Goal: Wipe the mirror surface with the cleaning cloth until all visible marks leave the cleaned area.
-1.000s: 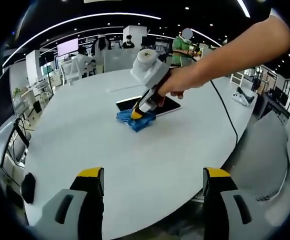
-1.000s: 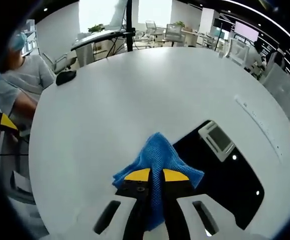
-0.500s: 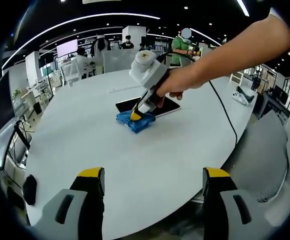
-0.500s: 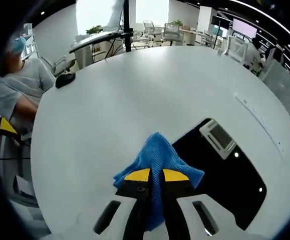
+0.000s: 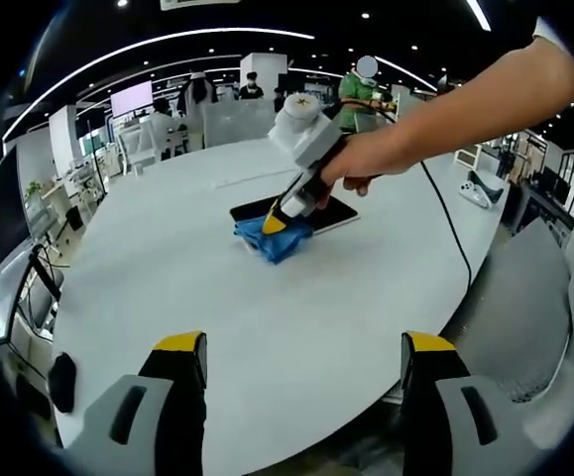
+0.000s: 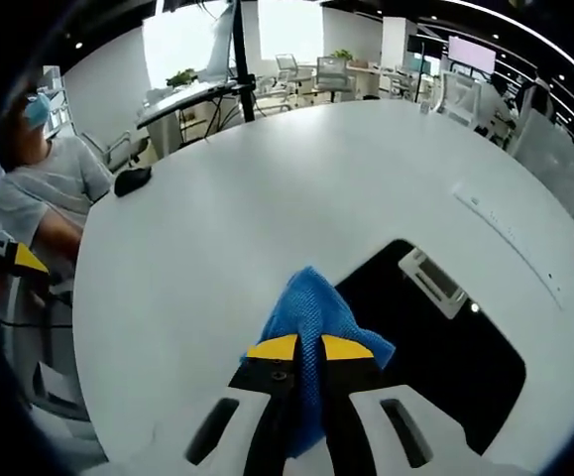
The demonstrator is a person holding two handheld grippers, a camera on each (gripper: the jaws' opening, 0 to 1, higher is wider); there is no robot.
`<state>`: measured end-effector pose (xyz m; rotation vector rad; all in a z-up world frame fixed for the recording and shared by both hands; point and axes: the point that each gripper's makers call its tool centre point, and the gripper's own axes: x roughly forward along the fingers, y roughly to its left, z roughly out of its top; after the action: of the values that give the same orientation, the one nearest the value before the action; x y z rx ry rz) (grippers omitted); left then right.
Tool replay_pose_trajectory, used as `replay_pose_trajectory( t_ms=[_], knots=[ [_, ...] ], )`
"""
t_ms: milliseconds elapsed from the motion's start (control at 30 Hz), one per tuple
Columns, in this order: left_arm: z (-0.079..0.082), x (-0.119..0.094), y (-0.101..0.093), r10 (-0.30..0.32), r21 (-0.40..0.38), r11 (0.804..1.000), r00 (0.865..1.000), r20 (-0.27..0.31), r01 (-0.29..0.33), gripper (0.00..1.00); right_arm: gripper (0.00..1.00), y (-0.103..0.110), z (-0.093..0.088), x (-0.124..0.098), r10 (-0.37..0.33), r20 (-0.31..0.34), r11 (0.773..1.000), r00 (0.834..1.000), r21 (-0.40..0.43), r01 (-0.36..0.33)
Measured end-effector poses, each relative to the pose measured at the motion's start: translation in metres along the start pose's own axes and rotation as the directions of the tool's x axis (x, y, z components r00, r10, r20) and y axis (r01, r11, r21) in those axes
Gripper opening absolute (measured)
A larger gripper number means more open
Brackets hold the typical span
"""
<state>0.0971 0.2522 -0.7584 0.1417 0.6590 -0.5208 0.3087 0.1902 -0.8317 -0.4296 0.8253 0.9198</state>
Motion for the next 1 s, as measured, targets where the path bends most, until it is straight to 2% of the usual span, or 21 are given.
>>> replay_pose_trajectory(
  t_ms=[567, 1000],
  knots=[
    [0.005, 0.001, -0.002, -0.006, 0.016, 1.0, 1.0, 0.005, 0.006, 0.81, 0.03, -0.002, 0.005, -0.028, 0.001, 0.059, 1.0, 0.998, -0.004, -0.001],
    [0.009, 0.005, -0.005, -0.015, 0.031, 0.999, 1.0, 0.006, 0.014, 0.81, 0.03, -0.005, 0.008, -0.066, -0.003, 0.11, 1.0, 0.994, 0.002, 0.003]
  ],
)
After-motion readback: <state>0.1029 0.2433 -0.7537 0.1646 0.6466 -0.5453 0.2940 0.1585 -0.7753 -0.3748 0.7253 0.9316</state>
